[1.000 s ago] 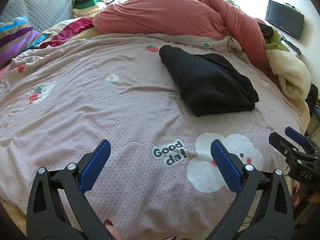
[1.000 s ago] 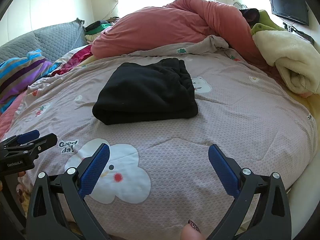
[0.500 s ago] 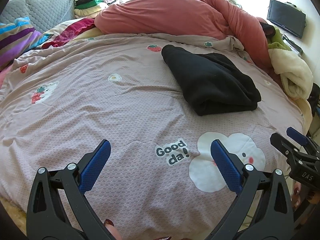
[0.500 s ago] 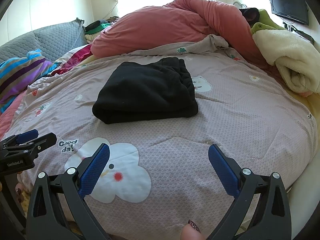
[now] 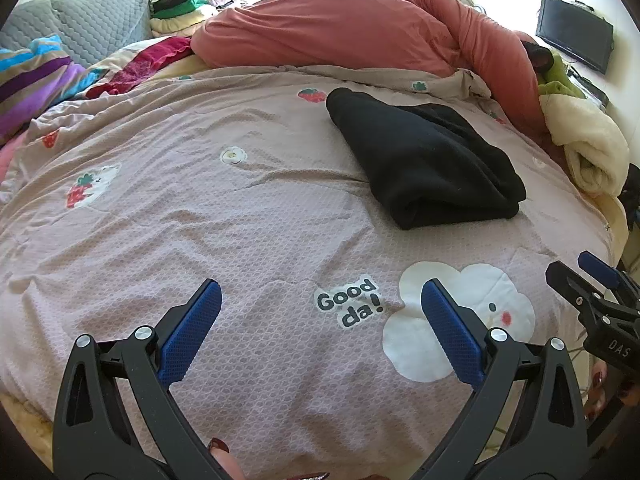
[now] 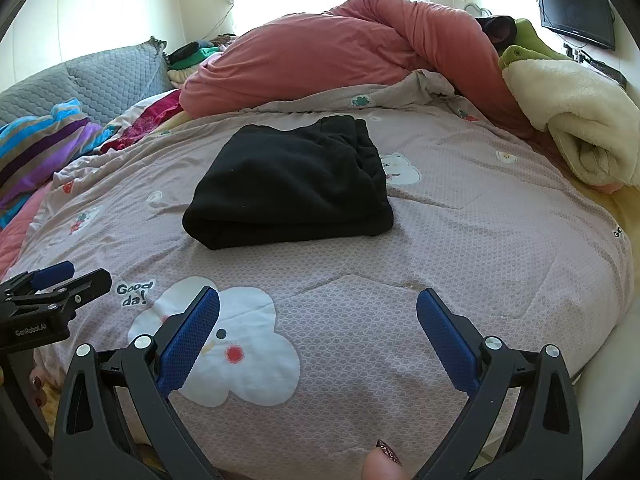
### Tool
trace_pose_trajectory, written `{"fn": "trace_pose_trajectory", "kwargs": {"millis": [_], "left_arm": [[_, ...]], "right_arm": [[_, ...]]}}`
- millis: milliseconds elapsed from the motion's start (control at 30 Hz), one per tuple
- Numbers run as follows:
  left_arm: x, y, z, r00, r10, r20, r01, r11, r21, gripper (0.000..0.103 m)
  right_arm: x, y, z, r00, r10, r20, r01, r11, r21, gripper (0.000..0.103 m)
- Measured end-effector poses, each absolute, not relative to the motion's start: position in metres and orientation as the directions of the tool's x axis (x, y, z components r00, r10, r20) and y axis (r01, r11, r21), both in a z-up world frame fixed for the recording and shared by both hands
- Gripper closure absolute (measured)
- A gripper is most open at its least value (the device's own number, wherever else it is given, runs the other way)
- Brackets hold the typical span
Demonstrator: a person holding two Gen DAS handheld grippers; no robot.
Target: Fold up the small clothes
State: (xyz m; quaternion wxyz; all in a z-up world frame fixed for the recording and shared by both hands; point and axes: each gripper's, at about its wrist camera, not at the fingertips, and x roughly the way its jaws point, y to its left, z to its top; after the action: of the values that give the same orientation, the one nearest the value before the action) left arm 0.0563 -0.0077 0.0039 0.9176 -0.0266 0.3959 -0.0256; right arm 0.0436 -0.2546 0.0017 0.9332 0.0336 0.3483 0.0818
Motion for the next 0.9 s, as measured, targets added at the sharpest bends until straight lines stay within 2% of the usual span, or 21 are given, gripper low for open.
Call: {"fn": "trace_pose_trajectory", "kwargs": {"millis": [900], "left_arm": [[0.0561,-0.0052,0.0029,0.68,-0.041,-0.732,0.002,0.998,-0.055,0.009]], "right_arm": [[0.0448,-0.2514,0.0026,0.746,0.177,-0.642,-0.136,0.984,0.114,0.005]]}}
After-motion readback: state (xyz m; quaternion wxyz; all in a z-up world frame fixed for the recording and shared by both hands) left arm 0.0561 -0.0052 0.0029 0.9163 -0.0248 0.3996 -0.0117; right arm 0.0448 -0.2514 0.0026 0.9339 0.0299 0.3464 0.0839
